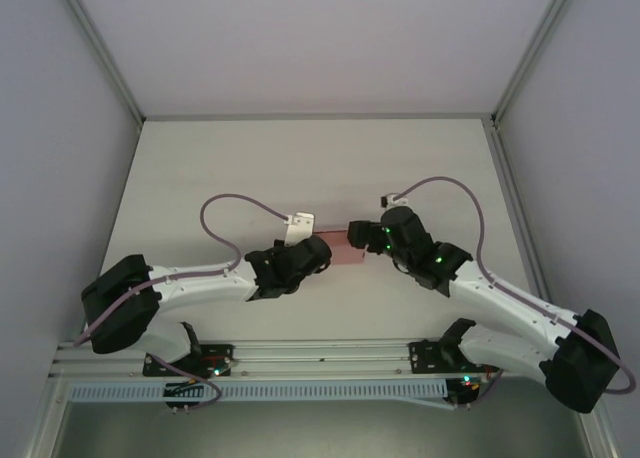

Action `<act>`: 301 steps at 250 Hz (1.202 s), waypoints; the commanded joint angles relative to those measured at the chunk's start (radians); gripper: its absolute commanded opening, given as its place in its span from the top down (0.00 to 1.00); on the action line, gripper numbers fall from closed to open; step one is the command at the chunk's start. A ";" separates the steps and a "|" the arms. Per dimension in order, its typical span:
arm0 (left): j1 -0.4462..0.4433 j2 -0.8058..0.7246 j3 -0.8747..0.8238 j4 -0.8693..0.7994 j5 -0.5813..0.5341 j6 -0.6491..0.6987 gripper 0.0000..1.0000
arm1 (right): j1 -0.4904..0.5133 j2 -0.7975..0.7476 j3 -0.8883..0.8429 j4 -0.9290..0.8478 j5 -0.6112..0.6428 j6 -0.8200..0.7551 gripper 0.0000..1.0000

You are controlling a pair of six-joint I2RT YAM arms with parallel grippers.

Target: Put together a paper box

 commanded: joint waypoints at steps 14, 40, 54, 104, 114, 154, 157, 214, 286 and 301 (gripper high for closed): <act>-0.019 0.023 -0.029 -0.124 0.036 0.023 1.00 | -0.085 0.036 -0.004 0.034 -0.105 0.069 0.31; -0.019 0.029 -0.020 -0.117 0.037 0.048 1.00 | -0.090 0.085 -0.003 0.025 -0.166 0.055 0.34; -0.019 0.031 -0.018 -0.114 0.036 0.056 1.00 | -0.089 0.103 -0.010 0.016 -0.181 0.056 0.36; -0.021 0.008 -0.021 -0.100 0.062 0.077 0.97 | -0.090 0.108 -0.106 0.010 -0.180 0.124 0.57; -0.020 -0.005 -0.023 -0.097 0.075 0.081 0.93 | -0.089 0.099 -0.136 0.026 -0.187 0.146 0.57; -0.020 -0.076 -0.012 -0.110 0.176 0.141 0.59 | -0.083 0.081 -0.221 0.091 -0.229 0.193 0.60; -0.019 -0.081 -0.008 -0.117 0.178 0.138 0.57 | -0.083 0.084 -0.225 0.092 -0.229 0.197 0.60; -0.020 -0.150 0.054 -0.241 0.248 0.156 0.33 | -0.071 0.124 -0.235 0.107 -0.235 0.218 0.65; 0.059 -0.180 0.099 -0.290 0.353 0.075 0.00 | -0.064 0.126 -0.266 0.118 -0.234 0.239 0.73; 0.135 -0.185 0.077 -0.253 0.461 0.036 0.00 | -0.064 0.128 -0.274 0.123 -0.235 0.242 0.75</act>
